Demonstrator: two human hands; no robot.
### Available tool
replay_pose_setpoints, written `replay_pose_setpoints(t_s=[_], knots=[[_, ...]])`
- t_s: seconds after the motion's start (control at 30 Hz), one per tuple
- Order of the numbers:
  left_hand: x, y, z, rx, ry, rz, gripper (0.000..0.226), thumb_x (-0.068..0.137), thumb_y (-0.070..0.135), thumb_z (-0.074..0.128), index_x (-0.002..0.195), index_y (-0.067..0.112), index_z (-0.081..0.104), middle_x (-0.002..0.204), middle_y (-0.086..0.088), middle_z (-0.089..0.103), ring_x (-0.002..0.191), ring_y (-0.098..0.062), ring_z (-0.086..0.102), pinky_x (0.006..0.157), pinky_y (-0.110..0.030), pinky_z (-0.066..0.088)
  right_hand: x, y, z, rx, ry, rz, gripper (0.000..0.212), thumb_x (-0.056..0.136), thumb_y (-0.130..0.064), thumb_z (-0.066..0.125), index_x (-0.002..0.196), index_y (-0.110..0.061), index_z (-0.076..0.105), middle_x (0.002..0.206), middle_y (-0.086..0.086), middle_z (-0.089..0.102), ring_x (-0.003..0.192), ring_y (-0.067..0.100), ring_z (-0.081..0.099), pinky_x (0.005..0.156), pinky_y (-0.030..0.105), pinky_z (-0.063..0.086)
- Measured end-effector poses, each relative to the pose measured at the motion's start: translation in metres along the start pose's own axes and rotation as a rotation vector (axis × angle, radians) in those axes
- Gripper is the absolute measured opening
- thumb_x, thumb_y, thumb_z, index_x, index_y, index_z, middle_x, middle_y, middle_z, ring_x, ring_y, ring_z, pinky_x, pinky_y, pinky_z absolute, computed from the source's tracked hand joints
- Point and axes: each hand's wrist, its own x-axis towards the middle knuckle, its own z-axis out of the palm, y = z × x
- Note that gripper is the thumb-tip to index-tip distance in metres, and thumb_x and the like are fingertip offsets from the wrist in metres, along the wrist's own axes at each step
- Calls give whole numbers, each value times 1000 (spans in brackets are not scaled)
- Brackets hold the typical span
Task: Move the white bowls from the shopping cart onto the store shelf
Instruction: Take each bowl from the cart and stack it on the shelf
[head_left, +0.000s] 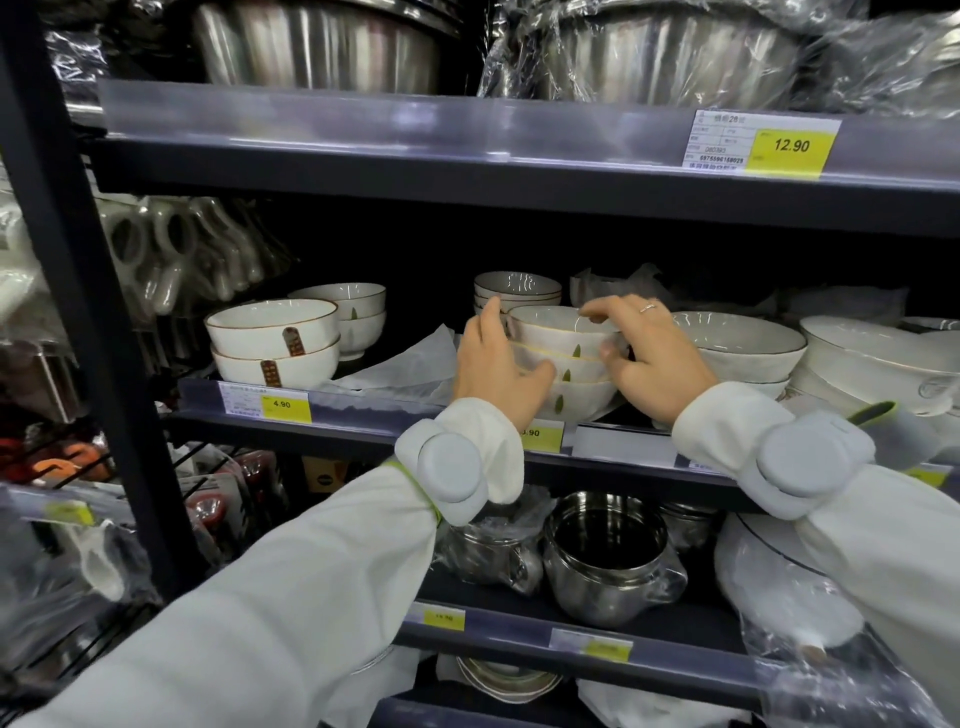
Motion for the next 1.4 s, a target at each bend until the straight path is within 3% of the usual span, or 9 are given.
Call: replay_pose_setpoints(t_s=[0.1, 0.27, 0.63, 0.9, 1.03, 1.27, 1.4], knots=[[-4, -9, -13, 15, 52, 53, 73, 83, 17, 59, 145, 12, 21, 145, -7, 34, 134, -21, 34, 108, -31, 31, -5, -11, 2, -6, 42, -20, 41, 82, -1, 49, 121, -14, 50, 123, 7, 53, 121, 25, 38, 97, 31, 31], [-4, -27, -34, 132, 49, 108, 67, 86, 19, 55, 145, 14, 23, 149, -5, 32, 140, -19, 24, 110, -32, 29, -6, -36, 9, 0, 38, -19, 38, 83, -8, 53, 120, -16, 50, 125, 5, 52, 124, 23, 37, 102, 38, 34], [-21, -91, -90, 259, 3, 206, 65, 82, 16, 56, 141, 9, 30, 146, -10, 36, 141, -24, 25, 113, -37, 30, -12, -118, 65, -61, -38, -74, 40, 85, -13, 53, 125, -15, 47, 128, 6, 50, 123, 23, 39, 96, 29, 34], [-47, -139, -107, 325, -32, 246, 61, 79, 16, 55, 137, 4, 37, 142, -13, 41, 137, -28, 32, 113, -36, 29, -37, -151, 113, -45, -100, -60, 38, 85, -13, 52, 122, -15, 48, 125, 6, 52, 117, 24, 45, 92, 35, 38], [-64, -161, -112, 362, -35, 311, 63, 75, 12, 58, 135, 3, 41, 142, -13, 44, 137, -30, 34, 114, -36, 30, -55, -154, 139, -34, -147, -43, 41, 84, -12, 53, 125, -15, 48, 128, 5, 50, 122, 22, 43, 95, 27, 35], [-103, -219, -115, 409, -126, 329, 60, 75, 19, 51, 133, 3, 44, 141, -11, 47, 136, -29, 36, 112, -36, 32, -89, -166, 194, 10, -200, -14, 41, 80, -4, 52, 120, -13, 51, 121, 6, 53, 106, 21, 51, 80, 16, 32], [-130, -249, -115, 455, -249, 275, 65, 73, 13, 59, 136, 5, 41, 142, -8, 45, 138, -27, 33, 113, -36, 30, -110, -170, 220, 30, -258, 22, 41, 81, -5, 51, 121, -14, 50, 122, 7, 53, 112, 25, 49, 87, 28, 41]])
